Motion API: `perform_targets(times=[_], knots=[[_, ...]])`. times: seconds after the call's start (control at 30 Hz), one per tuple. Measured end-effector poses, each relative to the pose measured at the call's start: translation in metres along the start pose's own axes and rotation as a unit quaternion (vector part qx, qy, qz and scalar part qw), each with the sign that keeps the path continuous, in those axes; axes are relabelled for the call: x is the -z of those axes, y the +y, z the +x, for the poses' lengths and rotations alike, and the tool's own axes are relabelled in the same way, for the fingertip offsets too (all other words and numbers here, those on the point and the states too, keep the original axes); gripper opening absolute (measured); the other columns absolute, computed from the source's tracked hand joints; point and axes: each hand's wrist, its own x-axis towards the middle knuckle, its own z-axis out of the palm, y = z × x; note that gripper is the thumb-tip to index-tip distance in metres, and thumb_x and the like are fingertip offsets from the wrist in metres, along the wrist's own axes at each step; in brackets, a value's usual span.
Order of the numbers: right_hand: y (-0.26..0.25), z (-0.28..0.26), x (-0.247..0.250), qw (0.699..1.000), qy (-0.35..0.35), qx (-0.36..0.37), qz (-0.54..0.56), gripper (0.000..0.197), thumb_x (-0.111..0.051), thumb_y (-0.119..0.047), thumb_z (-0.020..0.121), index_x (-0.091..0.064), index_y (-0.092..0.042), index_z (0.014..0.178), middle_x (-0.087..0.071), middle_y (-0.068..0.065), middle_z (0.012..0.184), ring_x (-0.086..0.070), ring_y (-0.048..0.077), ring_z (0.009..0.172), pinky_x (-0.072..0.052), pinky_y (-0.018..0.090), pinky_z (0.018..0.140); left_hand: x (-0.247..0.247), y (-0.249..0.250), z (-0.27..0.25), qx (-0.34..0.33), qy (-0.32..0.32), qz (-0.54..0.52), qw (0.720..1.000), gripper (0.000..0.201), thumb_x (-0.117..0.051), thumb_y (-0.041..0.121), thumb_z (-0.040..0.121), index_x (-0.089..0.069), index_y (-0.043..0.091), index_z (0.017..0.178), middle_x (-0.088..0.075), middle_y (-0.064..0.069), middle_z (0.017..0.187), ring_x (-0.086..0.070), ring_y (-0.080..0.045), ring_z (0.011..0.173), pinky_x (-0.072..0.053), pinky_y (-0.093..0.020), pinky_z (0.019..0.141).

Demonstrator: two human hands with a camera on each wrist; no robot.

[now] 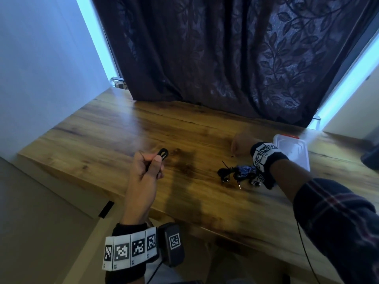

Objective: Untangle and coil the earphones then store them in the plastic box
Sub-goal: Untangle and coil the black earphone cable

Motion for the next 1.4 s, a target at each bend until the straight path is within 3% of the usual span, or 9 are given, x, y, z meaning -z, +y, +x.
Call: perform_targets(times=[0.17, 0.27, 0.37, 0.5, 0.7, 0.77, 0.9, 1.2, 1.4], knots=[[-0.005, 0.006, -0.014, 0.999, 0.015, -0.040, -0.003, 0.012, -0.061, -0.008, 0.091, -0.072, -0.010, 0.088, -0.073, 0.006, 0.095, -0.070, 0.023, 0.086, -0.062, 0.042, 0.081, 0.007, -0.003, 0.000, 0.008, 0.014, -0.007, 1.000, 0.028, -0.048, 0.017, 0.100, -0.049, -0.009, 0.110, -0.052, -0.005, 0.077, -0.049, -0.012, 0.071, -0.045, -0.030, 0.067], [-0.004, 0.006, -0.015, 0.999, 0.012, -0.051, 0.002, 0.012, -0.061, -0.009, 0.092, -0.071, -0.010, 0.087, -0.073, 0.006, 0.094, -0.070, 0.023, 0.085, -0.062, 0.042, 0.081, 0.010, -0.002, -0.001, 0.018, 0.032, -0.007, 0.999, 0.008, -0.043, 0.008, 0.103, -0.049, 0.003, 0.101, -0.052, -0.006, 0.077, -0.050, -0.013, 0.071, -0.045, -0.032, 0.068], [-0.008, 0.002, -0.009, 0.999, -0.012, -0.035, 0.032, 0.010, -0.062, -0.010, 0.089, -0.072, -0.008, 0.086, -0.074, 0.009, 0.097, -0.070, 0.024, 0.088, -0.061, 0.042, 0.083, 0.011, 0.001, -0.003, 0.022, 0.047, -0.011, 0.999, 0.014, -0.043, 0.009, 0.103, -0.048, 0.016, 0.092, -0.052, -0.005, 0.078, -0.050, -0.015, 0.073, -0.045, -0.033, 0.069], [-0.041, -0.025, 0.023, 0.988, 0.084, 0.045, 0.120, 0.010, -0.067, -0.013, 0.090, -0.071, -0.005, 0.094, -0.068, 0.003, 0.096, -0.064, 0.017, 0.092, -0.048, 0.019, 0.072, 0.012, 0.001, -0.001, 0.033, 0.066, -0.026, 0.997, 0.017, -0.043, 0.009, 0.103, -0.048, 0.020, 0.091, -0.052, -0.002, 0.076, -0.050, -0.013, 0.072, -0.044, -0.034, 0.070], [-0.107, -0.078, 0.042, 0.926, 0.257, 0.170, 0.220, 0.011, -0.066, -0.022, 0.096, -0.071, -0.017, 0.104, -0.068, -0.005, 0.095, -0.056, -0.004, 0.075, -0.038, 0.002, 0.064, 0.010, 0.004, -0.002, 0.056, 0.070, -0.048, 0.995, 0.020, -0.041, 0.005, 0.103, -0.048, 0.018, 0.090, -0.052, 0.001, 0.071, -0.050, -0.012, 0.068, -0.043, -0.033, 0.069], [-0.127, -0.093, 0.038, 0.891, 0.275, 0.201, 0.299, 0.015, -0.066, -0.022, 0.097, -0.074, -0.017, 0.109, -0.070, -0.007, 0.100, -0.062, -0.001, 0.084, -0.045, 0.003, 0.074, 0.009, 0.005, -0.002, 0.059, 0.071, -0.055, 0.994, 0.021, -0.041, 0.003, 0.103, -0.048, 0.017, 0.089, -0.051, 0.001, 0.069, -0.049, -0.011, 0.066, -0.043, -0.032, 0.067], [-0.162, -0.107, 0.024, 0.828, 0.218, 0.231, 0.461, 0.017, -0.066, -0.018, 0.097, -0.076, -0.018, 0.110, -0.070, -0.006, 0.088, -0.067, 0.004, 0.073, -0.054, 0.017, 0.070, 0.001, 0.009, -0.005, 0.056, 0.053, -0.053, 0.996, 0.016, -0.042, 0.006, 0.103, -0.051, 0.015, 0.092, -0.051, 0.001, 0.070, -0.048, -0.007, 0.063, -0.045, -0.029, 0.066], [-0.194, -0.112, 0.017, 0.687, 0.124, 0.216, 0.682, 0.008, -0.074, -0.006, 0.088, -0.072, -0.014, 0.090, -0.075, -0.003, 0.079, -0.069, 0.007, 0.069, -0.054, 0.018, 0.062, -0.011, 0.016, -0.011, 0.042, -0.001, -0.040, 0.998, 0.009, -0.044, 0.011, 0.102, -0.051, 0.012, 0.096, -0.057, 0.011, 0.065, -0.048, -0.007, 0.064, -0.046, -0.024, 0.062], [-0.180, -0.118, 0.015, 0.668, 0.075, 0.291, 0.681, 0.010, -0.064, 0.005, 0.092, -0.070, -0.002, 0.098, -0.074, 0.004, 0.086, -0.071, 0.013, 0.071, -0.059, 0.025, 0.067, -0.014, 0.015, -0.014, 0.050, 0.002, -0.032, 0.998, 0.005, -0.049, 0.015, 0.101, -0.044, 0.016, 0.099, -0.055, -0.001, 0.076, -0.051, -0.005, 0.065, -0.046, -0.031, 0.066]])
